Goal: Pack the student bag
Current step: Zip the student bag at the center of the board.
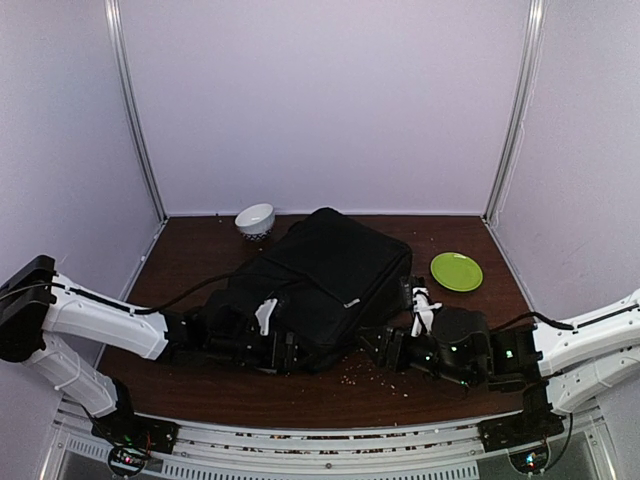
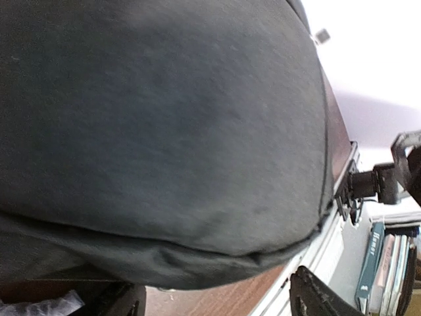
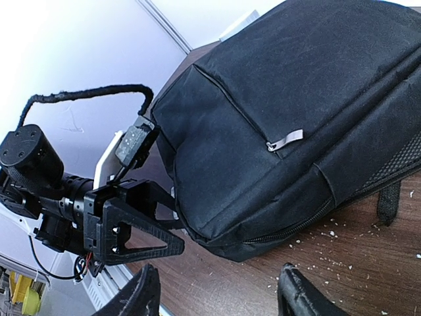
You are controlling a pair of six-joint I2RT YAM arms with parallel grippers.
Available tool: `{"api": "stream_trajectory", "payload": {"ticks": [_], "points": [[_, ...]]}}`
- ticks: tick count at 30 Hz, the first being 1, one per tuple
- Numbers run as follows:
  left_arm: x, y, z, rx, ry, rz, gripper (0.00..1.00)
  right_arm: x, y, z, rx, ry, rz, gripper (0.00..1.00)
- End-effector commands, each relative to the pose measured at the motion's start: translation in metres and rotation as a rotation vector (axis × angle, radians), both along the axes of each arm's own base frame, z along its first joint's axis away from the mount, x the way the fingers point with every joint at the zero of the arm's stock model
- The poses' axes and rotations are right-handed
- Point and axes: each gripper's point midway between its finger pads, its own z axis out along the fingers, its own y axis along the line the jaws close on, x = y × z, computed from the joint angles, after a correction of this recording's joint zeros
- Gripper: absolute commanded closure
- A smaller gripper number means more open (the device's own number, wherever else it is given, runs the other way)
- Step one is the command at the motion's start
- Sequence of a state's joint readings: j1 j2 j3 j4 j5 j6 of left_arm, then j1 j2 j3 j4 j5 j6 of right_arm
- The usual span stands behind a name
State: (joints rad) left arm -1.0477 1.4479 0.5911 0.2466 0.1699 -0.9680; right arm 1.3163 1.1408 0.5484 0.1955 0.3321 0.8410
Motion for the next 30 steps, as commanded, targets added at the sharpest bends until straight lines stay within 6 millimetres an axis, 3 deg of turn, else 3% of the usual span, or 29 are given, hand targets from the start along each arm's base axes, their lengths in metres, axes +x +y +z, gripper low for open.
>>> {"api": "stream_trajectory", "payload": {"ticks": [1,9,11,14,21,26,30], "points": [[-0.007,-0.022,0.026,-0.092,-0.056,-0.090,0.24,0.002,-0.006,-0.003,-0.020,-0.015,-0.018,0.39],[-0.038,-0.048,0.055,-0.122,-0.137,-0.260,0.31,0.002,-0.009,-0.007,-0.026,-0.013,-0.024,0.39],[-0.043,-0.047,0.062,-0.122,-0.158,-0.270,0.33,0.001,-0.010,-0.009,-0.026,-0.010,-0.024,0.39],[-0.042,-0.031,0.065,-0.101,-0.181,-0.229,0.34,0.001,-0.012,-0.013,-0.030,-0.005,-0.026,0.39],[-0.022,0.028,0.037,0.050,-0.193,-0.023,0.39,-0.004,-0.001,-0.021,-0.049,0.005,0.023,0.40],[-0.007,0.046,0.020,0.091,-0.157,0.064,0.44,-0.010,0.018,-0.022,-0.054,0.012,0.079,0.41],[0.010,0.058,0.014,0.067,-0.135,0.115,0.42,-0.018,0.038,-0.027,-0.076,0.014,0.137,0.42]]}}
